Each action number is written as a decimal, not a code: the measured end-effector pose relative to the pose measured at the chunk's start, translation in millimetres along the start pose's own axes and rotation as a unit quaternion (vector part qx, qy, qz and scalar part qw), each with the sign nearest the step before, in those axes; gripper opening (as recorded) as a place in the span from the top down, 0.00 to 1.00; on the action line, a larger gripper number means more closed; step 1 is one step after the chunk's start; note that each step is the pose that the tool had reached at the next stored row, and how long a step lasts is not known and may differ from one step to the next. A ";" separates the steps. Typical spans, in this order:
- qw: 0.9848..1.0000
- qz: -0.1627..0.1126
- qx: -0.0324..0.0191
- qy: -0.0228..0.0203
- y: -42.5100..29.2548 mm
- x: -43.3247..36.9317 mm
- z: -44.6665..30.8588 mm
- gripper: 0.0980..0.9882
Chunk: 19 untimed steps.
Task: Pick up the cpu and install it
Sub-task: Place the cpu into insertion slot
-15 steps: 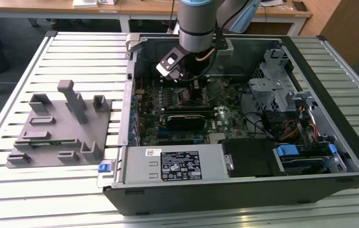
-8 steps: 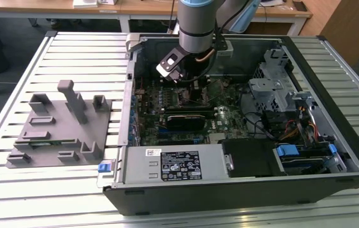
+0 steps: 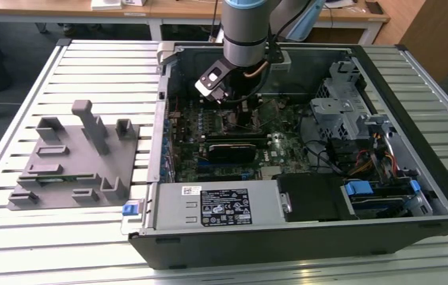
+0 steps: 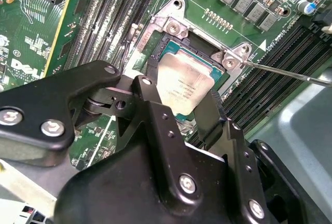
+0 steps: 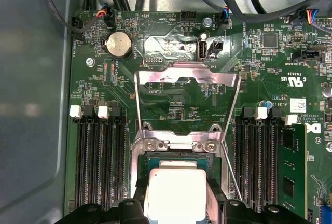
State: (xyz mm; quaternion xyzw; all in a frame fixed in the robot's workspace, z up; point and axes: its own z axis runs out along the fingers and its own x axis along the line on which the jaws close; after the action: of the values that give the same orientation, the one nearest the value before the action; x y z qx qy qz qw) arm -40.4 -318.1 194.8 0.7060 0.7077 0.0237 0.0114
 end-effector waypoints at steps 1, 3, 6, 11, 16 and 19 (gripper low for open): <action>1.000 0.000 0.000 0.000 0.0 0.0 0.0 0.52; 1.000 0.000 0.000 0.000 0.0 0.0 0.0 0.52; 1.000 0.000 0.000 0.000 0.1 0.1 0.4 0.51; 1.000 0.000 0.000 0.000 0.2 0.2 -2.7 0.44; 1.000 0.000 0.000 0.000 0.1 -0.1 -2.5 0.44; 1.000 0.000 0.000 0.000 0.1 -0.9 -1.6 0.44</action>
State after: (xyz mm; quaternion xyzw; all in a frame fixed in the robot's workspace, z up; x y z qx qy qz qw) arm -40.4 -319.0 196.4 0.7060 0.7077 0.0240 0.0112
